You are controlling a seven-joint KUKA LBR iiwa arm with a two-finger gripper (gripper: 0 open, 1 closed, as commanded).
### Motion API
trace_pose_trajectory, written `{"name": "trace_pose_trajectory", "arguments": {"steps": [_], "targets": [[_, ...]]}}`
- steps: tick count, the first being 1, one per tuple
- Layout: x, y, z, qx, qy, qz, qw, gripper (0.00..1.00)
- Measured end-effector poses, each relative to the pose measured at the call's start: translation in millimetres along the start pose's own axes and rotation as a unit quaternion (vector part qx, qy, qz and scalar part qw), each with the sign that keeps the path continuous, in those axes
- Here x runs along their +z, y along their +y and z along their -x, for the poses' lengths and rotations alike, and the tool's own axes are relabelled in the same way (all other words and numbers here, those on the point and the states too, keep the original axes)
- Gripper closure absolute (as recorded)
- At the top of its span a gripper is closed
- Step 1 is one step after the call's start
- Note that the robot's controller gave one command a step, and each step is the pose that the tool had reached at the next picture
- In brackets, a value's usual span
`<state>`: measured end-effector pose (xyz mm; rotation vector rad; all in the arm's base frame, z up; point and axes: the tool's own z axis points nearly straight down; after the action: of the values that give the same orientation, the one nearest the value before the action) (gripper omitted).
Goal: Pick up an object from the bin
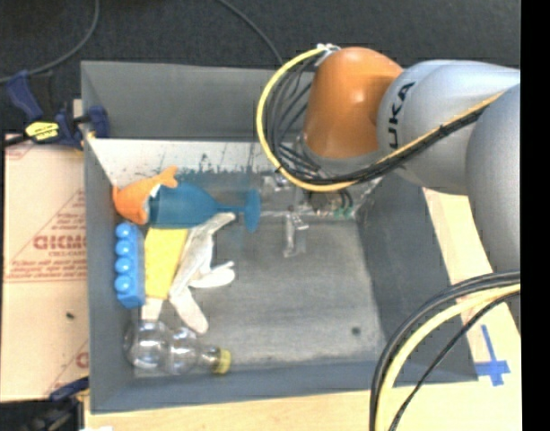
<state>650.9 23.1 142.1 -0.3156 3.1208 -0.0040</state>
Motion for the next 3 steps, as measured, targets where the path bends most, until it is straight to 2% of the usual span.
{"name": "trace_pose_trajectory", "arguments": {"steps": [1,2,3], "targets": [[61,32,6.2,0.120,-0.0066,0.000,0.9928,0.00],[70,56,10.6,0.038,-0.0031,-0.001,0.9993,0.00],[70,106,22.1,0.114,-0.0108,0.000,0.9934,1.00]]}}
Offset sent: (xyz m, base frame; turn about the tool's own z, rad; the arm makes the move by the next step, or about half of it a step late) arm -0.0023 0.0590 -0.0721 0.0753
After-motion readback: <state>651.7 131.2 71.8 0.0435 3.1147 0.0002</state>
